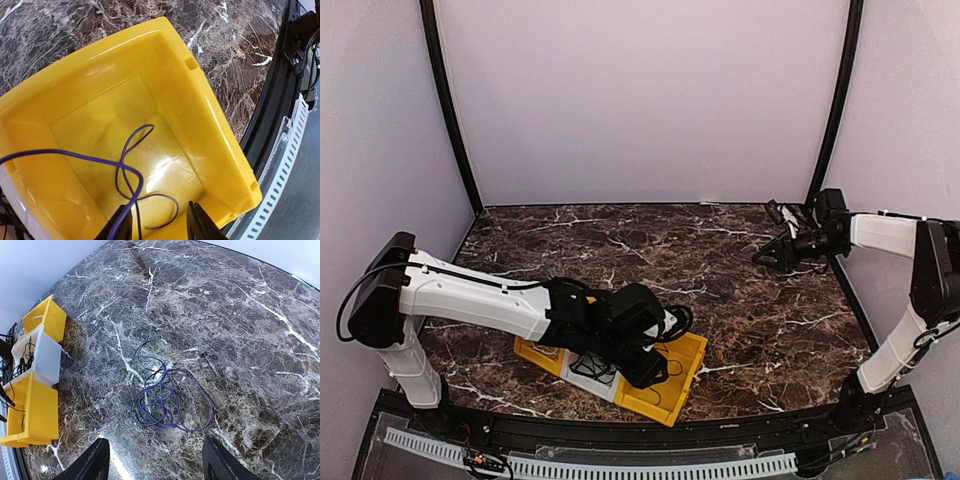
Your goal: Untangle the cables
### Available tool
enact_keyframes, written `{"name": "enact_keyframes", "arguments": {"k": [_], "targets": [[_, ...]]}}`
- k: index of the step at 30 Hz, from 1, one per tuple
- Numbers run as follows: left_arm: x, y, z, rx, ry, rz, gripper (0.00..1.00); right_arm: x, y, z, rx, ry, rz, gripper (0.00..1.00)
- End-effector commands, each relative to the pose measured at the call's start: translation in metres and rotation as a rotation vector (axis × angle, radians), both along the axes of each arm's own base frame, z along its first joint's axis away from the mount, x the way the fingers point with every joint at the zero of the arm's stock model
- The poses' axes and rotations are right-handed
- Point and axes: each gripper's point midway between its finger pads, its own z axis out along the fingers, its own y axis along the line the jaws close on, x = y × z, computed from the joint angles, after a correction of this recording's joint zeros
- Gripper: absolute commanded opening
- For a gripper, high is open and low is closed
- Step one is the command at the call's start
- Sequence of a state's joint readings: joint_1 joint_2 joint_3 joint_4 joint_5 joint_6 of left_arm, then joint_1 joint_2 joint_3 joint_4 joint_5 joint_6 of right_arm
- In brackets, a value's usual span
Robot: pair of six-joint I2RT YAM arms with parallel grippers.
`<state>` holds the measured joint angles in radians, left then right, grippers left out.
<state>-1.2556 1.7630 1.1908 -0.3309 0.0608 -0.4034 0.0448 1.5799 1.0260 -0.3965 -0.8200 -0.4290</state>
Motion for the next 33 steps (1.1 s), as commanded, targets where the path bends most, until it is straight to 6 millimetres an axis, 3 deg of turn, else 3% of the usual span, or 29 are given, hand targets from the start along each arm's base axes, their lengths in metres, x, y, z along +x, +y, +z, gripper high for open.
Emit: {"name": "enact_keyframes", "arguments": {"k": [1, 5, 9, 14, 22, 33], "targets": [[0.001, 0.007, 0.034, -0.021, -0.058, -0.025, 0.31, 0.002, 0.001, 0.001, 0.023, -0.012, 0.011, 0.64], [0.004, 0.001, 0.052, -0.090, -0.103, -0.045, 0.13, 0.001, 0.002, 0.001, 0.024, -0.012, 0.015, 0.63], [-0.003, -0.007, 0.057, -0.125, -0.110, -0.110, 0.01, 0.000, 0.002, 0.001, 0.026, -0.012, 0.022, 0.63], [-0.015, -0.012, 0.044, -0.060, -0.081, -0.233, 0.00, -0.001, 0.003, 0.003, 0.031, -0.013, 0.026, 0.62], [-0.028, 0.000, 0.005, 0.093, 0.007, -0.320, 0.00, -0.002, 0.003, 0.006, 0.030, -0.024, 0.025, 0.61], [-0.015, -0.004, -0.022, 0.187, 0.013, -0.277, 0.00, -0.002, 0.003, 0.005, 0.034, -0.019, 0.029, 0.61]]}}
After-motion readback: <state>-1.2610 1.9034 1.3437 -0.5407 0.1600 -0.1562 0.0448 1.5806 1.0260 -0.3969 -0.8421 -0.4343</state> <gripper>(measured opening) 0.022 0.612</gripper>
